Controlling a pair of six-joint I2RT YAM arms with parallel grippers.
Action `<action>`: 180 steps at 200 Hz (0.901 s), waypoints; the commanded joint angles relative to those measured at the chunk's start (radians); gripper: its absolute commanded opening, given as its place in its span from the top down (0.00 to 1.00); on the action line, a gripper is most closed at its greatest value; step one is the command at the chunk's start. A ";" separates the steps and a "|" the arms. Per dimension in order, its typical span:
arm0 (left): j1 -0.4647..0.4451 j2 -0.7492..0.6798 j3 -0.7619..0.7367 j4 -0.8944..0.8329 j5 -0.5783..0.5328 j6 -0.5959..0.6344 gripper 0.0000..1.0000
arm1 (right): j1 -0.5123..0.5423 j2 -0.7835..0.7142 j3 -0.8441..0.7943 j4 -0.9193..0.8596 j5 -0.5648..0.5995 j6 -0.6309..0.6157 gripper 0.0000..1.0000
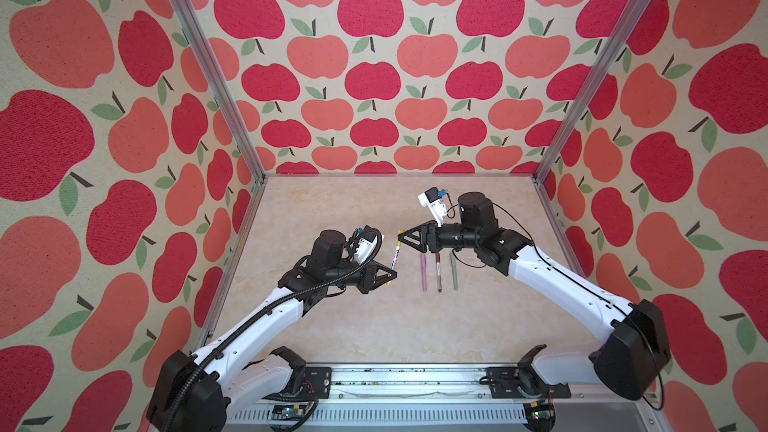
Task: Insert the pens into the pen caps
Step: 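Press the yellow cap down onto the marker and open the right gripper, then hold the open right gripper around the yellow cap on the marker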
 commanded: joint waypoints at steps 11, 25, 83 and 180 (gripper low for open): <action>-0.014 0.012 0.019 -0.039 0.013 0.044 1.00 | -0.001 0.012 0.040 -0.027 -0.057 -0.028 0.47; -0.018 0.014 0.021 -0.040 0.010 0.046 1.00 | -0.001 0.018 0.046 -0.036 -0.051 -0.031 0.49; -0.024 0.022 0.032 -0.046 -0.014 0.057 1.00 | 0.002 0.043 0.066 -0.044 -0.053 -0.025 0.66; -0.028 0.004 0.016 0.117 -0.140 0.041 1.00 | 0.029 0.070 0.069 -0.069 -0.068 -0.028 1.00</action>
